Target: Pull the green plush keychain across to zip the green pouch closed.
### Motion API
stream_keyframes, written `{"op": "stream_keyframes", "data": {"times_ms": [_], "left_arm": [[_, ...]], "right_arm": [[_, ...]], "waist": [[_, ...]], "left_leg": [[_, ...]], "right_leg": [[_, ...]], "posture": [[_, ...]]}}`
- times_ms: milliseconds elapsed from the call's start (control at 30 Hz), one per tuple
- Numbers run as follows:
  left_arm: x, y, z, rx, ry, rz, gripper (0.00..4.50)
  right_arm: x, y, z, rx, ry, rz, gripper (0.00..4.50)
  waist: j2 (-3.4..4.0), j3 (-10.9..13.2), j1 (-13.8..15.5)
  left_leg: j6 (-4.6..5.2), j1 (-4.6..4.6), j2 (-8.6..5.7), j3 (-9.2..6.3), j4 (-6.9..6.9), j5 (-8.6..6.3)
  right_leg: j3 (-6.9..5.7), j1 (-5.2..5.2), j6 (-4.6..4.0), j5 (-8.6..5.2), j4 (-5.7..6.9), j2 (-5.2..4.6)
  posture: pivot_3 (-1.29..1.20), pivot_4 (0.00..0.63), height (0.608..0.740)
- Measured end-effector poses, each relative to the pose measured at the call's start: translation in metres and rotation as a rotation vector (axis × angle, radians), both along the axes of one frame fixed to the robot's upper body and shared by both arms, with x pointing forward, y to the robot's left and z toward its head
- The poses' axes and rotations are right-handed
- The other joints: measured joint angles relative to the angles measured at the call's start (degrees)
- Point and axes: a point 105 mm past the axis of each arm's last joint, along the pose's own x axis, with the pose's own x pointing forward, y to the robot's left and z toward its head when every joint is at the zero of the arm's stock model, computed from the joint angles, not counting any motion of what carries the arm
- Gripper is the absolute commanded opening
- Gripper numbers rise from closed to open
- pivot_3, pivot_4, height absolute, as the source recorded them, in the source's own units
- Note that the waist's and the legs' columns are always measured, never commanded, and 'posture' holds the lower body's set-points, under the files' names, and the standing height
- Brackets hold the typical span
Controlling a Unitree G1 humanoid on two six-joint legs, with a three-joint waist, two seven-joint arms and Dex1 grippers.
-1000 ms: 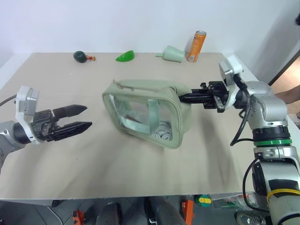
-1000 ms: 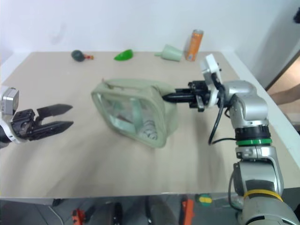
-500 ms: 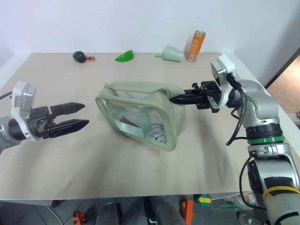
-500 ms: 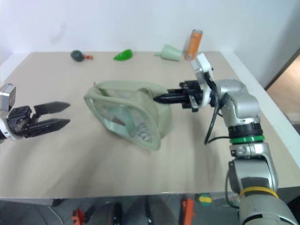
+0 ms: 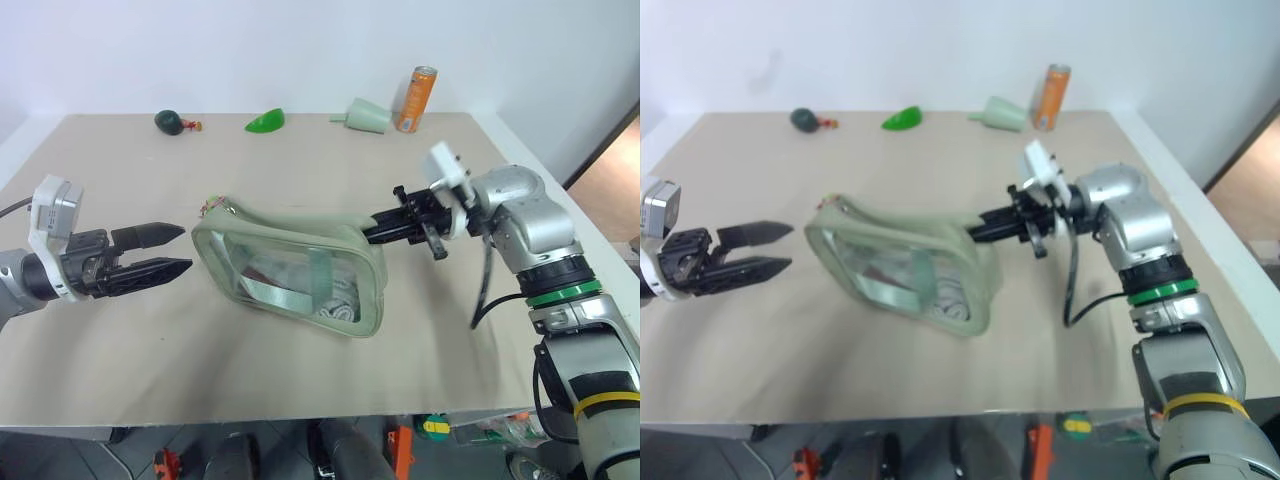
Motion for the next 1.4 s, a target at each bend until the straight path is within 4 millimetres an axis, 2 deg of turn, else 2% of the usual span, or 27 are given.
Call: {"op": "stream_keyframes", "data": {"times_ms": [67, 100, 167, 367, 400, 433, 567, 633, 667, 733, 767, 867, 1033, 1100, 1133, 1233, 1267, 1300, 1333, 1367, 1400], "left_arm": [[0.000, 0.001, -0.001, 0.000, 0.004, 0.002, 4.50], [0.000, 0.001, -0.001, 0.000, 0.006, 0.002, 4.50], [0.000, 0.001, -0.001, -0.001, 0.009, 0.002, 4.50], [0.001, -0.001, 0.000, -0.001, 0.007, -0.001, 4.50], [0.002, -0.004, -0.002, -0.011, 0.012, -0.006, 4.50], [0.003, -0.004, -0.003, -0.014, 0.013, -0.005, 4.50], [0.003, -0.005, -0.004, -0.016, 0.017, -0.006, 4.50], [0.003, -0.005, -0.005, -0.016, 0.018, -0.007, 4.50], [0.005, -0.010, -0.006, -0.029, 0.017, -0.021, 4.50], [0.005, -0.010, -0.007, -0.029, 0.020, -0.023, 4.50], [0.005, -0.010, -0.007, -0.029, 0.020, -0.023, 4.50], [0.005, -0.010, -0.007, -0.031, 0.020, -0.022, 4.50], [0.005, -0.010, -0.007, -0.032, 0.021, -0.020, 4.50], [0.005, -0.010, -0.007, -0.032, 0.021, -0.019, 4.50], [0.006, -0.010, -0.007, -0.032, 0.021, -0.014, 4.50], [0.006, -0.010, -0.007, -0.032, 0.021, -0.010, 4.50], [0.006, -0.010, -0.007, -0.032, 0.021, -0.010, 4.50], [0.006, -0.010, -0.008, -0.032, 0.021, -0.009, 4.50], [0.006, -0.010, -0.008, -0.032, 0.021, -0.008, 4.50], [0.006, -0.010, -0.008, -0.033, 0.020, -0.008, 4.50], [0.006, -0.011, -0.007, -0.033, 0.020, -0.009, 4.50]], "right_arm": [[0.013, -0.009, -0.024, -0.126, -0.114, -0.053, 0.03], [0.025, -0.016, -0.044, -0.215, -0.161, -0.099, 0.03], [0.034, -0.023, -0.049, -0.298, -0.243, -0.120, 0.03], [0.044, -0.027, -0.039, -0.343, -0.362, -0.147, 0.03], [0.052, -0.029, -0.018, -0.327, -0.453, -0.187, 0.03], [0.052, -0.028, -0.011, -0.318, -0.480, -0.189, 0.03], [0.052, -0.026, -0.001, -0.295, -0.515, -0.190, 0.03], [0.050, -0.024, 0.005, -0.270, -0.518, -0.184, 0.03], [0.040, -0.016, 0.010, -0.217, -0.509, -0.150, 0.03], [0.040, -0.017, 0.006, -0.219, -0.490, -0.154, 0.03], [0.040, -0.017, 0.006, -0.219, -0.489, -0.154, 0.36], [0.040, -0.025, -0.011, -0.221, -0.375, -0.195, 0.36], [0.040, -0.031, -0.023, -0.214, -0.244, -0.233, 0.36], [0.040, -0.029, -0.022, -0.213, -0.224, -0.240, 0.36], [0.036, -0.031, -0.022, -0.193, -0.138, -0.256, 0.36], [0.035, -0.032, -0.021, -0.187, -0.108, -0.265, 0.36], [0.035, -0.032, -0.021, -0.186, -0.106, -0.266, 0.56], [0.035, -0.033, -0.020, -0.181, -0.095, -0.273, 0.96], [0.035, -0.034, -0.018, -0.173, -0.086, -0.278, 1.10], [0.035, -0.038, -0.009, -0.122, -0.059, -0.305, 1.37], [0.035, -0.043, 0.000, -0.092, -0.065, -0.331, 1.37]], "waist": [[-0.03, 0.0, -0.4], [-0.01, 0.0, -0.5], [0.01, 0.0, -0.5], [0.01, 0.0, -0.5], [0.01, 0.0, -0.5], [0.01, 0.0, -0.5], [0.01, 0.0, -0.4], [0.02, 0.0, -0.4], [0.01, 0.0, -0.3], [0.01, 0.0, -0.3], [0.01, 0.0, -0.3], [0.01, 0.0, -0.3], [0.02, 0.0, -0.5], [0.02, 0.0, -0.5], [0.02, 0.0, -0.4], [0.02, 0.0, -0.3], [0.02, 0.0, -0.3], [0.02, 0.0, -0.3], [0.02, 0.0, -0.3], [0.02, 0.0, -0.3], [0.02, 0.0, -0.2]], "left_leg": [[0.00, 0.23, 0.07, 0.15, 0.00, 0.00], [0.02, 0.31, 0.07, 0.13, 0.00, 0.08], [-0.06, 0.33, 0.11, 0.08, -0.04, 0.26], [-0.03, 0.38, 0.22, 0.05, -0.07, 0.32], [-0.03, 0.39, 0.24, 0.04, -0.10, 0.35], [-0.03, 0.39, 0.32, 0.03, -0.14, 0.35], [-0.04, 0.36, 0.33, 0.02, -0.22, 0.35], [-0.04, 0.35, 0.36, 0.01, -0.25, 0.35], [-0.06, 0.31, 0.35, 0.03, -0.26, 0.34], [-0.05, 0.31, 0.32, 0.03, -0.25, 0.34], [-0.05, 0.31, 0.32, 0.04, -0.24, 0.34], [-0.05, 0.33, 0.31, 0.05, -0.23, 0.34], [-0.05, 0.39, 0.32, 0.08, -0.23, 0.34], [-0.05, 0.41, 0.36, 0.02, -0.23, 0.34], [-0.06, 0.41, 0.41, 0.01, -0.24, 0.34], [-0.06, 0.40, 0.43, 0.01, -0.27, 0.34], [-0.06, 0.40, 0.43, 0.01, -0.27, 0.34], [-0.06, 0.40, 0.43, 0.01, -0.27, 0.34], [-0.06, 0.38, 0.42, 0.01, -0.27, 0.34], [-0.06, 0.37, 0.42, 0.01, -0.27, 0.34], [-0.06, 0.34, 0.35, 0.03, -0.27, 0.34]], "right_leg": [[0.08, 0.09, 0.03, 0.05, 0.00, 0.07], [0.10, 0.10, -0.09, 0.22, 0.01, 0.19], [0.06, 0.08, -0.17, 0.33, 0.03, 0.36], [0.05, 0.09, -0.34, 0.44, 0.03, 0.50], [0.04, 0.09, -0.41, 0.47, 0.03, 0.55], [0.06, 0.08, -0.44, 0.45, 0.03, 0.62], [0.06, 0.04, -0.57, 0.38, 0.03, 0.61], [0.07, 0.03, -0.60, 0.35, 0.03, 0.57], [0.07, 0.02, -0.62, 0.33, 0.02, 0.45], [0.07, 0.03, -0.62, 0.34, 0.03, 0.42], [0.08, 0.03, -0.61, 0.34, 0.03, 0.42], [0.10, 0.04, -0.59, 0.35, 0.03, 0.42], [0.11, 0.03, -0.61, 0.38, 0.05, 0.57], [0.06, 0.03, -0.61, 0.38, 0.05, 0.69], [0.01, 0.04, -0.62, 0.38, 0.05, 0.77], [0.03, 0.02, -0.65, 0.36, 0.05, 0.80], [0.03, 0.02, -0.65, 0.36, 0.05, 0.80], [0.04, 0.02, -0.65, 0.36, 0.05, 0.79], [0.04, 0.01, -0.65, 0.35, 0.05, 0.77], [0.04, 0.01, -0.65, 0.35, 0.05, 0.76], [0.09, 0.00, -0.65, 0.35, 0.04, 0.62]], "posture": [[0.00, 0.150, 0.740], [0.00, 0.150, 0.740], [0.00, 0.150, 0.740], [0.00, 0.150, 0.740], [0.00, 0.150, 0.740], [0.00, 0.150, 0.740], [0.00, 0.150, 0.740], [0.00, 0.150, 0.740], [0.00, 0.150, 0.740], [0.00, 0.150, 0.740], [0.00, 0.150, 0.740], [0.00, 0.150, 0.740], [0.00, 0.150, 0.740], [0.00, 0.150, 0.740], [0.00, 0.150, 0.740], [0.00, 0.150, 0.740], [0.00, 0.150, 0.740], [0.00, 0.150, 0.740], [0.00, 0.150, 0.740], [0.00, 0.150, 0.740], [0.00, 0.150, 0.740]]}}
